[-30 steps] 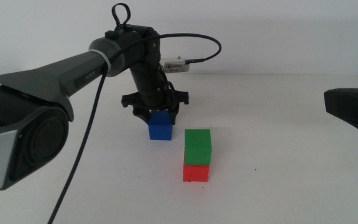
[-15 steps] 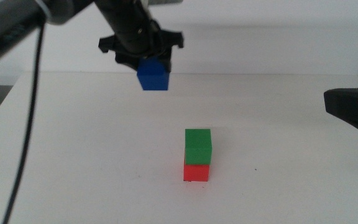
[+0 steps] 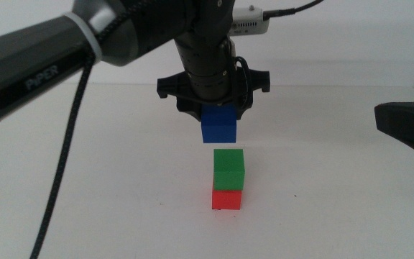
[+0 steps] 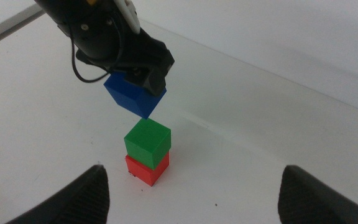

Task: Stack red cubes first, then green, then blue cubes in a specific spot.

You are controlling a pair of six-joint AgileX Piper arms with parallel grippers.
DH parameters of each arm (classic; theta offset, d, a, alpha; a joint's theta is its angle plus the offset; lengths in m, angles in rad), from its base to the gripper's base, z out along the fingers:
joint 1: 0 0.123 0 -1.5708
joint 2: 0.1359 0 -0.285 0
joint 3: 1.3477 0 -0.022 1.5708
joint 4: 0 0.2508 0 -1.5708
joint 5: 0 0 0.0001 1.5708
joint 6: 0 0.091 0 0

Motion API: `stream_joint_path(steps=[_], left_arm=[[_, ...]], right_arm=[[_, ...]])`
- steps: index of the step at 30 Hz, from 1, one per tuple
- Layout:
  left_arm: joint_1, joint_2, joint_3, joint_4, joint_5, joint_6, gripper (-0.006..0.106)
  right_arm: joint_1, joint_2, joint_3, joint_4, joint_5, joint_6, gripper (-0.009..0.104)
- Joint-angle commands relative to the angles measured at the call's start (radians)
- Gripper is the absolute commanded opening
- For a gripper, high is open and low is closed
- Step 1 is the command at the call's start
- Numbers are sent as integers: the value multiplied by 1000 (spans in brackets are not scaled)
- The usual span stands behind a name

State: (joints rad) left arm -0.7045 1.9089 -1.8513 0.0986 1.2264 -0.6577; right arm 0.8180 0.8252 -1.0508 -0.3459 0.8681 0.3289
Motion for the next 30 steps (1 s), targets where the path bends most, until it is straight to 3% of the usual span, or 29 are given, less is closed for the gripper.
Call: stream_joint_path(steps=[1, 13, 24, 27, 30], left_arm=[[-1, 9, 6, 5, -5, -25, -2], [-1, 89, 6, -73, -5, -32, -2], [-1, 100, 6, -87, -5, -27, -2], [-1, 100, 6, -65, -5, -29, 12], [-1, 100, 6, -45, -5, -21, 38]], right_arm=[[-4, -2, 2, -7, -9, -9, 86], [-4, -2, 2, -7, -9, -9, 86], [-4, -2, 2, -7, -9, -9, 86], [-4, -2, 2, -7, -9, -9, 86], [-4, -2, 2, -7, -9, -9, 86]])
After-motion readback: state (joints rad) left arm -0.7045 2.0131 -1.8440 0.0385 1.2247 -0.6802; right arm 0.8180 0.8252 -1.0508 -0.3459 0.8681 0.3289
